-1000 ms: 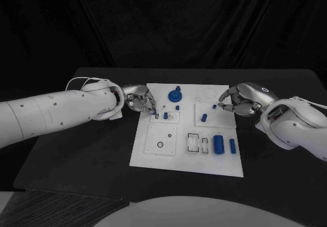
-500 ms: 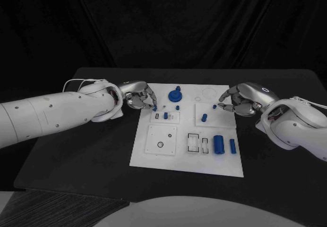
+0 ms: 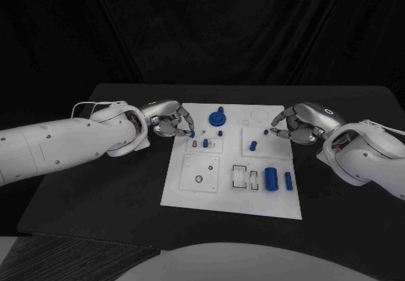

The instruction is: Assemble the parts on the task board

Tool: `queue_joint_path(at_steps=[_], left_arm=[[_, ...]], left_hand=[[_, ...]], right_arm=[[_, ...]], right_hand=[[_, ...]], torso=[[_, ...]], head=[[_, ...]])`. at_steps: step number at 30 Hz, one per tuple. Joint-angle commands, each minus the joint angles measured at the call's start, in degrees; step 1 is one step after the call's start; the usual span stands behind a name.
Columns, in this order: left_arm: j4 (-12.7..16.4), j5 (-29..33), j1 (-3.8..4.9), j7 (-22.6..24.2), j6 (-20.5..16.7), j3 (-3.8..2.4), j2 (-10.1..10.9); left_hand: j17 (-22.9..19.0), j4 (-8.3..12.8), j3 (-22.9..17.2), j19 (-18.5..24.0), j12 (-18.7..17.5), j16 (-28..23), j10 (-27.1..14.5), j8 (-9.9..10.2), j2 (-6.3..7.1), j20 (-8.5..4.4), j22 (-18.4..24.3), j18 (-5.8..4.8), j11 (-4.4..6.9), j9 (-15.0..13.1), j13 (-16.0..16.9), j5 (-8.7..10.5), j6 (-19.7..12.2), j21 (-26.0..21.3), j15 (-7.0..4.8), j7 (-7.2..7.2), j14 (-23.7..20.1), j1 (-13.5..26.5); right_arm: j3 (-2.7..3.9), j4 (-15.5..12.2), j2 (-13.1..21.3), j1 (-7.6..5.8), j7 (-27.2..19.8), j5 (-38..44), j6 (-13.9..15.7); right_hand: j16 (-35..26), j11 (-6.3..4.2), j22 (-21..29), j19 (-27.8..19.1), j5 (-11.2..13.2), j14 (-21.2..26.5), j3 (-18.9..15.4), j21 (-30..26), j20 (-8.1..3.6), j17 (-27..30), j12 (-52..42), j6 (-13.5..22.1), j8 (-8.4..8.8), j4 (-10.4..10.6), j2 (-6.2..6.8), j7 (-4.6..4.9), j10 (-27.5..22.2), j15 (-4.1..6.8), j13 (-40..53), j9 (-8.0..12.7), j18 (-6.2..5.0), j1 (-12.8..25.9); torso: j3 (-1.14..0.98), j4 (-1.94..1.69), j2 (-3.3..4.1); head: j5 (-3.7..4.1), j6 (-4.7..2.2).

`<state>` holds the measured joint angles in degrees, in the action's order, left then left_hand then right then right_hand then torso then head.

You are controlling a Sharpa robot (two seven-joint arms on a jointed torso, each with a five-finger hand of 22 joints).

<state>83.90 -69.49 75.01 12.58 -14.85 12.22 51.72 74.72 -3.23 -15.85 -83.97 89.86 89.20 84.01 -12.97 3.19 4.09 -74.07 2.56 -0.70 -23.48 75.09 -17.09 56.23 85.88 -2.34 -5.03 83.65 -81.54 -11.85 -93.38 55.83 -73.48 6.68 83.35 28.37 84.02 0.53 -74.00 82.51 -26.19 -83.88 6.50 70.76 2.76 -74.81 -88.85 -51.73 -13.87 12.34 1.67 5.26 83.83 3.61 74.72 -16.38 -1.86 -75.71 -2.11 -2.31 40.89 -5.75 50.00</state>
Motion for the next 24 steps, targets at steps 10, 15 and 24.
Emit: queue_joint_path(at_steps=[10, 15, 24], left_arm=[[1.04, -0.07, -1.09, 7.02, -8.57, 0.00, 1.36], [0.07, -3.01, -2.55, 8.38, -13.44, 0.01, 1.05], [-2.89, -4.81, -4.55, 10.80, -18.40, 0.01, -0.40]], left_hand=[[15.28, -0.12, -5.47, -3.62, 0.14, 0.80, 5.99, -4.62, 0.66, -0.07, -14.68, -1.60, 0.35, -4.38, 14.91, -0.97, 2.98, 0.58, -0.05, 0.27, 6.35, -0.06], [15.28, -0.06, -5.51, -3.65, 0.14, 0.80, 5.99, -4.73, 0.71, -0.07, -14.70, -1.62, 0.35, -4.47, 14.91, -1.10, 2.87, 0.63, -0.06, 0.26, 6.35, -0.19], [15.28, -0.04, -5.40, -3.74, 0.14, 0.80, 5.99, -4.95, 0.86, -0.08, -14.75, -1.66, 0.35, -4.61, 14.91, -0.95, 2.91, 0.78, -0.07, 0.27, 6.35, -0.25]], right_arm=[[0.03, 0.02, -0.12, 0.33, 0.23, -0.04, -0.01], [0.03, -0.05, -0.01, 0.42, 0.12, -0.04, 0.14], [0.03, -0.29, 0.33, 0.59, -0.66, -0.04, 1.09]], right_hand=[[-1.13, 0.15, -10.42, 0.29, -1.32, -3.98, 1.91, -0.70, 0.21, -4.48, -1.15, -0.36, -0.71, 0.21, 0.31, 0.26, 6.17, -0.37, 15.28, 0.61, -2.34, -1.15], [-1.13, 0.15, -10.42, 0.29, -1.32, -3.98, 1.91, -0.70, 0.21, -4.48, -1.15, -0.36, -0.71, 0.21, 0.31, 0.26, 6.17, -0.37, 15.28, 0.61, -2.34, -1.15], [-1.12, 0.12, -10.43, 0.30, -1.33, -3.99, 1.94, -0.68, 0.21, -4.49, -1.15, -0.28, -0.67, 0.14, 0.35, 0.27, 6.17, -0.36, 15.28, 0.65, -2.34, -1.19]], torso=[[-0.02, -0.01, 0.00], [-0.04, -0.02, 0.01], [0.01, 0.03, 0.03]], head=[[-0.20, 0.00], [-0.06, 0.00], [-0.12, 0.00]])
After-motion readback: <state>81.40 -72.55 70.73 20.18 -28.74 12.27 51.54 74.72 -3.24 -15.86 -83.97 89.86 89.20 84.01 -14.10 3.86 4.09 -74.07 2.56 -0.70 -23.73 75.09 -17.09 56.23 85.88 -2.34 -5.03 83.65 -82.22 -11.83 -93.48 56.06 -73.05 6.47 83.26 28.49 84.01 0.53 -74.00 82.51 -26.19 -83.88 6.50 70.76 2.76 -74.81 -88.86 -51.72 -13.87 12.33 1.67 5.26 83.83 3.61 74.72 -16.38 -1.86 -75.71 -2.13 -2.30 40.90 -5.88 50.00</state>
